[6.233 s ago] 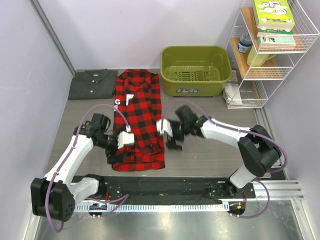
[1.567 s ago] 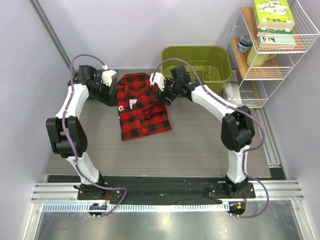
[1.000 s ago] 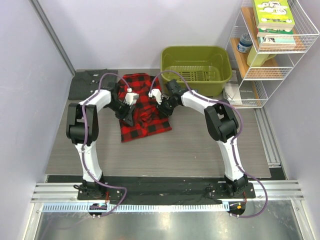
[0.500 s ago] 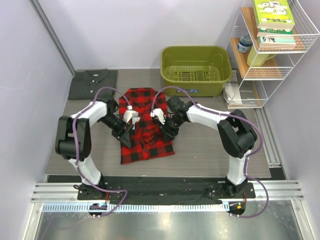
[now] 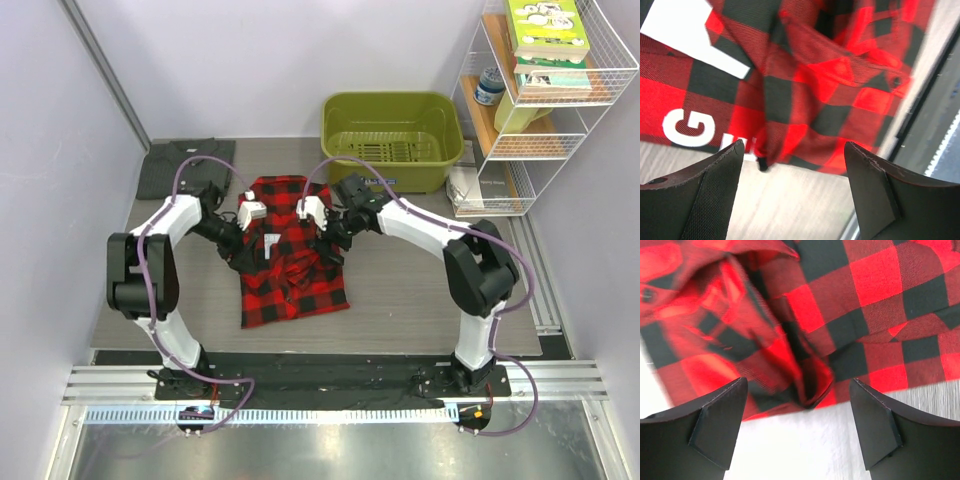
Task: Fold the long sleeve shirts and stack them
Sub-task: Fold the shirt
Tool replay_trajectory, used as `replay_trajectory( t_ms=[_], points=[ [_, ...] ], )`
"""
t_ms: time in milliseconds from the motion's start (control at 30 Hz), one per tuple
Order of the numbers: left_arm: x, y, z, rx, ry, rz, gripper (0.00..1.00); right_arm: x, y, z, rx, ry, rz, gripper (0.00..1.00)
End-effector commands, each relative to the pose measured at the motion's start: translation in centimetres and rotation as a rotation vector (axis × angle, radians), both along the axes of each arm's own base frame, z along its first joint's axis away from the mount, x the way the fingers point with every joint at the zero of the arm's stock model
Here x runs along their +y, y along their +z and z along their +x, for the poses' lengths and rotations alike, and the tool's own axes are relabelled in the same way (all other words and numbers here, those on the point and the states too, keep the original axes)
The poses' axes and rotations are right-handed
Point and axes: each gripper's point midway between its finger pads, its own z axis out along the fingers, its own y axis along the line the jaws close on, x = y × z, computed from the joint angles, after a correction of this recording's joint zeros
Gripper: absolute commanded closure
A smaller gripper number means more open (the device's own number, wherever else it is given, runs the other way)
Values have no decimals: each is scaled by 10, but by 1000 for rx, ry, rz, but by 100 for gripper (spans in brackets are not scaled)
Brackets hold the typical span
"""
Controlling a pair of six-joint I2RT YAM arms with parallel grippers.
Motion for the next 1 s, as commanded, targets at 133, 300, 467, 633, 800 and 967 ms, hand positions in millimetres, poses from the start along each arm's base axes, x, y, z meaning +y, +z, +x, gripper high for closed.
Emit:
replay_trajectory(
  t_ms=[133, 300, 467, 633, 800, 967],
  points=[
    [-5, -19, 19, -14, -75, 14, 35, 15, -24, 26, -97, 82, -14, 15],
    [-5, -22, 4, 37, -108, 26, 59, 16, -18, 26, -88, 55, 0, 59],
    [-8, -14, 1, 63, -125, 17, 74, 15, -14, 20, -61, 36, 13, 88],
    [-17, 23, 6, -23, -126, -43, 100, 12, -7, 26, -29, -31, 22, 99],
    [-23, 52, 20, -135, -119, -72, 100, 6, 15, 48, -26, -113, 65, 99],
    [-20, 50, 37, -196, -108, -49, 100, 6, 18, 55, -19, -123, 61, 99]
  ],
)
